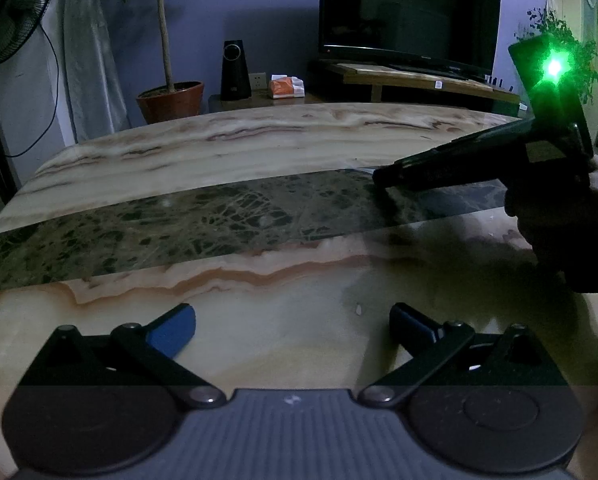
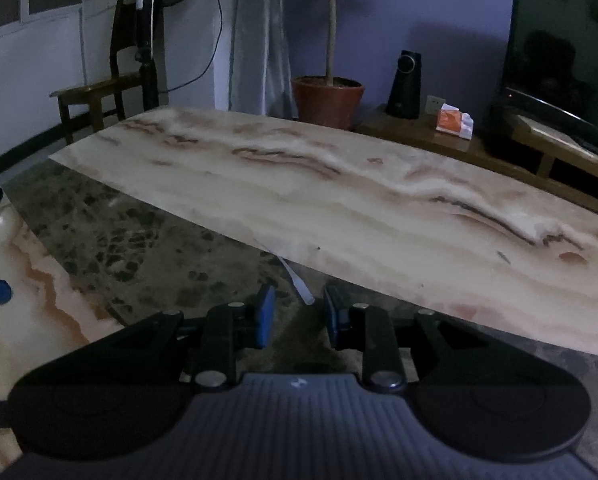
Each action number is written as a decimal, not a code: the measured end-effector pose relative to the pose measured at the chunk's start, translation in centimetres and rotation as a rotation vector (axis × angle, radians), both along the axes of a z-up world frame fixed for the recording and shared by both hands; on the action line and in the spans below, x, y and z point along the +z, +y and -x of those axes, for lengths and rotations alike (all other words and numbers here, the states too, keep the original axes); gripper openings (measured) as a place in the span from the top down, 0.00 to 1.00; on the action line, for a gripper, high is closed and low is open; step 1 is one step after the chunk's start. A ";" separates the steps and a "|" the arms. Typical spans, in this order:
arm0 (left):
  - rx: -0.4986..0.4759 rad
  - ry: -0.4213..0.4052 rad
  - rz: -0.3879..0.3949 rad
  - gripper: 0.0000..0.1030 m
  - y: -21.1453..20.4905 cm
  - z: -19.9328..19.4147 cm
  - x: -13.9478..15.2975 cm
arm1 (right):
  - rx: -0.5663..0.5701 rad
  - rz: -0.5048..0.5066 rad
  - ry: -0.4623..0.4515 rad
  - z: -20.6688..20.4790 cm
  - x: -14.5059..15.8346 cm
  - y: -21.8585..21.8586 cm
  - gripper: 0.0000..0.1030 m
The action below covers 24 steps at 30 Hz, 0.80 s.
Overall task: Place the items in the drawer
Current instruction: 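Move the right gripper to the thin white cable and close on it, then carry the white cable with the right gripper into the drawer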
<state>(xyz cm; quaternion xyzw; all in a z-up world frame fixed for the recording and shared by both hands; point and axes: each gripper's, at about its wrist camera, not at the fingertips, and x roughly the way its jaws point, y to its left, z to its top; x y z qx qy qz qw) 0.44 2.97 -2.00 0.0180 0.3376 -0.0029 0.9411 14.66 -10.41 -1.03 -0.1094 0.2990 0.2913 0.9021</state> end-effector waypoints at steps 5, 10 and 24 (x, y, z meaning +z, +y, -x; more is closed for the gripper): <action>0.000 0.000 0.000 0.00 0.0 0.0 0.0 | 0.001 -0.003 -0.001 -0.4 -0.1 0.1 0.71; 0.000 0.000 0.000 0.00 0.0 0.0 0.0 | -0.030 0.004 -0.003 -0.2 -0.1 0.1 0.95; 0.000 0.000 0.000 0.00 0.0 0.0 0.0 | -0.045 -0.166 0.049 3.8 1.5 -3.5 0.96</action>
